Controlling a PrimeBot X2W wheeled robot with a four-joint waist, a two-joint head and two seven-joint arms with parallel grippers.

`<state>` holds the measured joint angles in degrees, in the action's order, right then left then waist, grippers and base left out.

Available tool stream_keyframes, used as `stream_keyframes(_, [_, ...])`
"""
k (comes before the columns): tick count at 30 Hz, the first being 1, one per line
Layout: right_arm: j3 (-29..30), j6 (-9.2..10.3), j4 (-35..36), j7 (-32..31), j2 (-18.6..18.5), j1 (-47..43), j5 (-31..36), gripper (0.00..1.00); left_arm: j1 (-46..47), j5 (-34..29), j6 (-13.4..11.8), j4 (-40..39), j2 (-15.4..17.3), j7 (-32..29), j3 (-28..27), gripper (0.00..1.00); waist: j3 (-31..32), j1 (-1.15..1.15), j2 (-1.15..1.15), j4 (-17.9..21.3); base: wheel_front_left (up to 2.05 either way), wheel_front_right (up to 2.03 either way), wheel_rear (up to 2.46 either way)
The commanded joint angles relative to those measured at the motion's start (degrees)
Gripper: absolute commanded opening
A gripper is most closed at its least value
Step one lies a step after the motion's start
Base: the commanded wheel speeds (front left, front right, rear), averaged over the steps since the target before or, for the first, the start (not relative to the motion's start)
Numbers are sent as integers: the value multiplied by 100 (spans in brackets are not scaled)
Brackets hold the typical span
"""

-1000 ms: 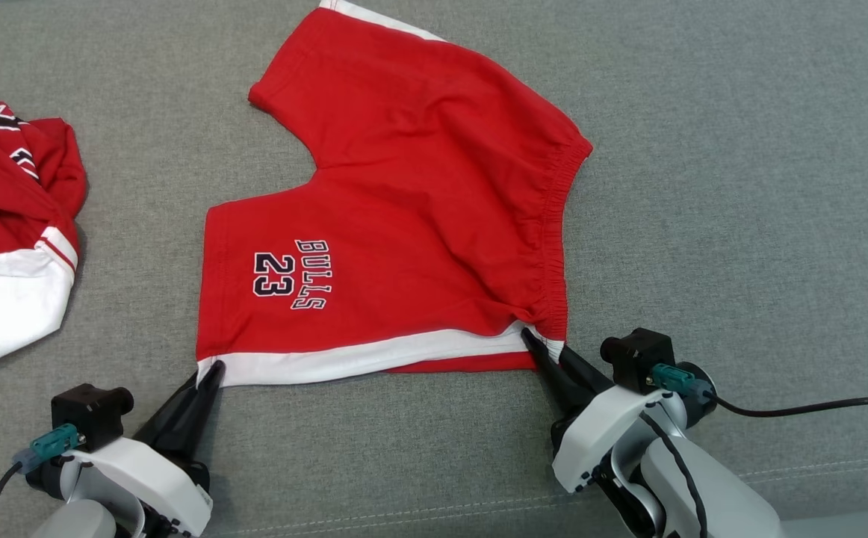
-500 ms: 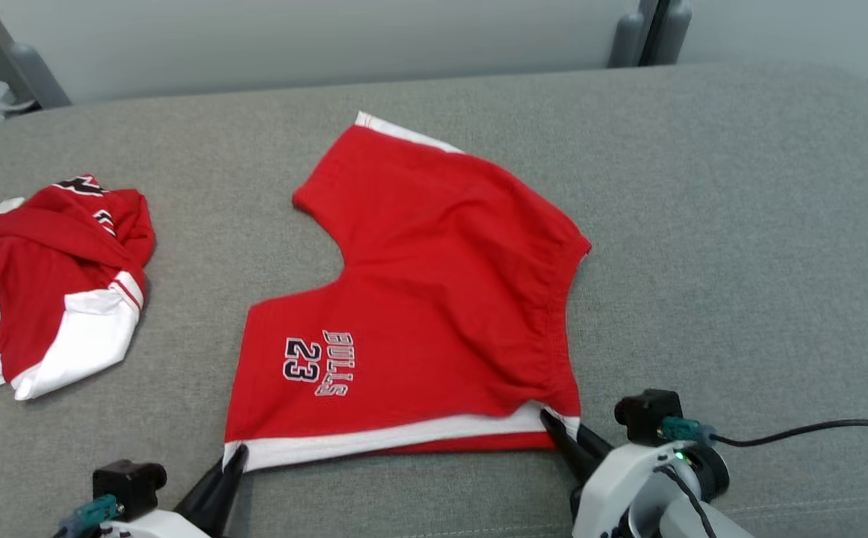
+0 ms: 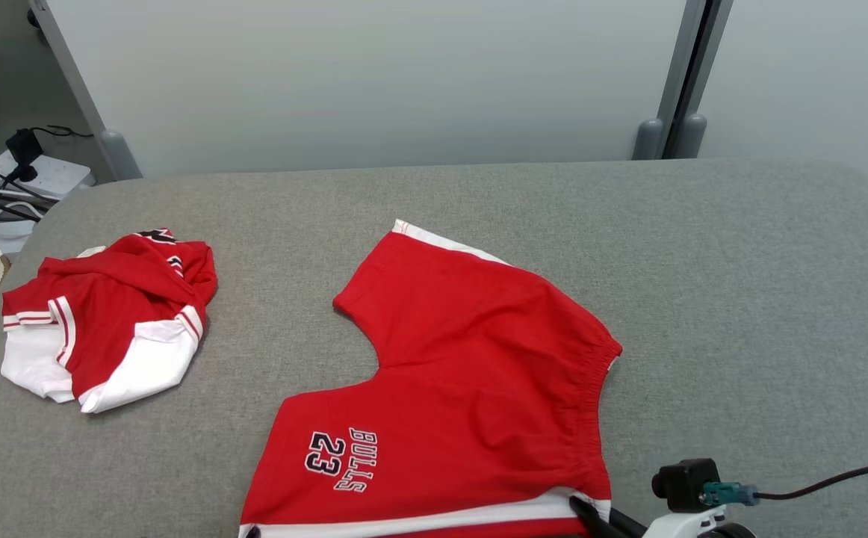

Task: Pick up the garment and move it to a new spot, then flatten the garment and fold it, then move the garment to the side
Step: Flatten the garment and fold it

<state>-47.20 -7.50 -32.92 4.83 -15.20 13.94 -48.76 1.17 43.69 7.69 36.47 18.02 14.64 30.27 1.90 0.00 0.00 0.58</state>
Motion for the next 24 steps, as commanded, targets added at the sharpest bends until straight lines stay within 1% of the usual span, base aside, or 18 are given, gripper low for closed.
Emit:
stream_keyframes(1, [68, 1, 157, 137, -143, 49, -69, 0, 248, -112, -20, -256, 224, 36, -318, 0, -70, 0, 0, 15, 0, 0, 0])
stream_keyframes(4, [222, 1, 225, 200, -91, 188, -118, 0, 500, -143, -20, -654, 326, 36, -334, 0, -214, 0, 0, 56, 0, 0, 0])
stream_keyframes(6, [346, 1, 272, 241, -17, 363, -138, 0, 798, -105, -20, -922, 459, 36, -274, 0, -392, 0, 0, 102, 0, 0, 0])
stream_keyframes(8, [492, 1, 296, 290, 116, 591, -137, 0, 1183, 25, -20, -1165, 620, 36, -204, 0, -622, 0, 0, 167, 0, 0, 0])
stream_keyframes(11, [700, 1, 280, 352, 412, 1031, -29, 0, 1868, 181, -20, -1374, 979, 36, 55, 0, -1022, 0, 0, 323, 0, 0, 0])
stream_keyframes(13, [874, 1, 227, 439, 672, 1352, 89, 0, 2367, 232, -20, -1439, 1244, 36, 250, 0, -1312, 0, 0, 441, 0, 0, 0])
stream_keyframes(17, [1214, 1, -8, 633, 1074, 1988, 525, 0, 3285, 475, -20, -1333, 1625, 36, 572, 0, -1889, 0, 0, 717, 0, 0, 0])
stream_keyframes(18, [1214, 1, -8, 633, 1074, 1988, 525, 0, 3285, 475, -20, -1333, 1625, 36, 572, 0, -1889, 0, 0, 717, 0, 0, 0])
stream_keyframes(21, [1403, 1, -175, 747, 1212, 2356, 769, 0, 3875, 566, -20, -1270, 1872, 36, 797, 0, -2290, 0, 0, 946, 0, 0, 0])
stream_keyframes(22, [1378, 1, -159, 775, 1223, 2441, 757, 0, 4049, 582, -20, -1275, 1946, 36, 849, 0, -2412, 0, 0, 1012, 0, 0, 0])
stream_keyframes(24, [1237, 1, 24, 863, 1228, 2565, 471, 0, 4342, 666, -20, -1263, 2075, 36, 955, 0, -2636, 0, 0, 1136, 0, 0, 0])
